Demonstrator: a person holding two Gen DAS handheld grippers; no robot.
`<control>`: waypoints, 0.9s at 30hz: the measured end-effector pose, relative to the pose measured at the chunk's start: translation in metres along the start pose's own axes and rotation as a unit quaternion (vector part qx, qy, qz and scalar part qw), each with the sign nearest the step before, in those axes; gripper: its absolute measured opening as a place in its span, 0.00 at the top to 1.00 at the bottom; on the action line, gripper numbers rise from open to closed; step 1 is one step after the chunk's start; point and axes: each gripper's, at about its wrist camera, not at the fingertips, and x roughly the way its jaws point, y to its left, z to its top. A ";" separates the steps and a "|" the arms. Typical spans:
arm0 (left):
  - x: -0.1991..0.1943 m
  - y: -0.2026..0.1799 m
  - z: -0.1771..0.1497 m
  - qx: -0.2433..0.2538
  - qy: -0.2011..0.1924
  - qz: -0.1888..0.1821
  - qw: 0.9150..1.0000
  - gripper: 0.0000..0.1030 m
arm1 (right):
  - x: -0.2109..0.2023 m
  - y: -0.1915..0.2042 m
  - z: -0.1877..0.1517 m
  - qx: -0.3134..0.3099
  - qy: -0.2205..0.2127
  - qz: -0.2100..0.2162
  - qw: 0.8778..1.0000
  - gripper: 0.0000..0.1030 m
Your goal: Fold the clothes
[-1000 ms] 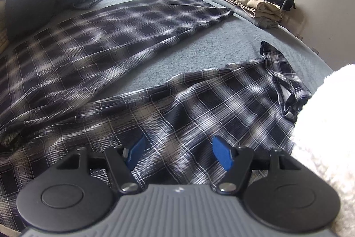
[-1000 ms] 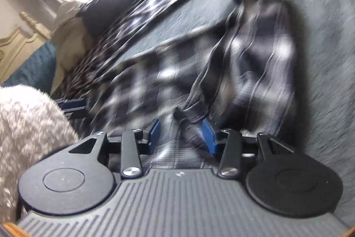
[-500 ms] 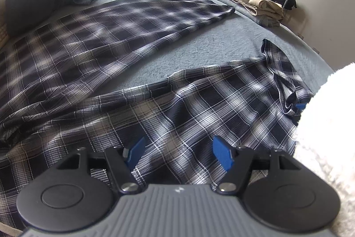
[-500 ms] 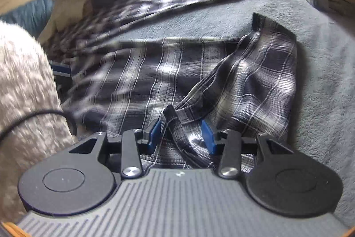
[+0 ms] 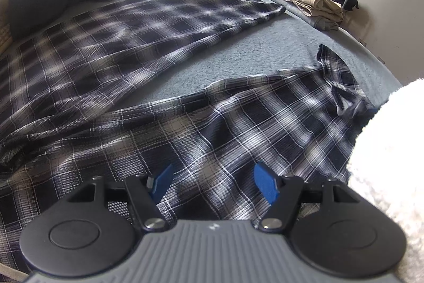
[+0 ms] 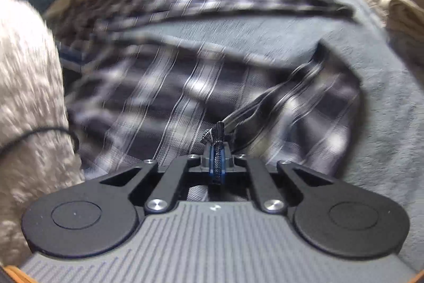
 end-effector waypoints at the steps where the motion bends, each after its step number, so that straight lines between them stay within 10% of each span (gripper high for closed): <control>1: 0.000 0.000 0.000 -0.001 0.001 0.000 1.000 0.33 | -0.011 -0.010 0.000 0.030 -0.025 -0.004 0.999 0.97; 6: 0.004 0.000 0.000 -0.003 0.010 -0.003 1.000 0.33 | -0.077 -0.070 -0.045 0.240 -0.167 -0.068 0.954 0.97; 14: 0.009 -0.008 -0.003 0.017 0.024 0.002 1.000 0.33 | -0.086 -0.086 -0.148 0.475 -0.230 -0.169 0.832 0.97; 27: 0.005 -0.005 0.000 0.010 0.013 -0.002 1.000 0.33 | -0.095 -0.087 -0.067 0.401 -0.227 -0.334 0.822 0.81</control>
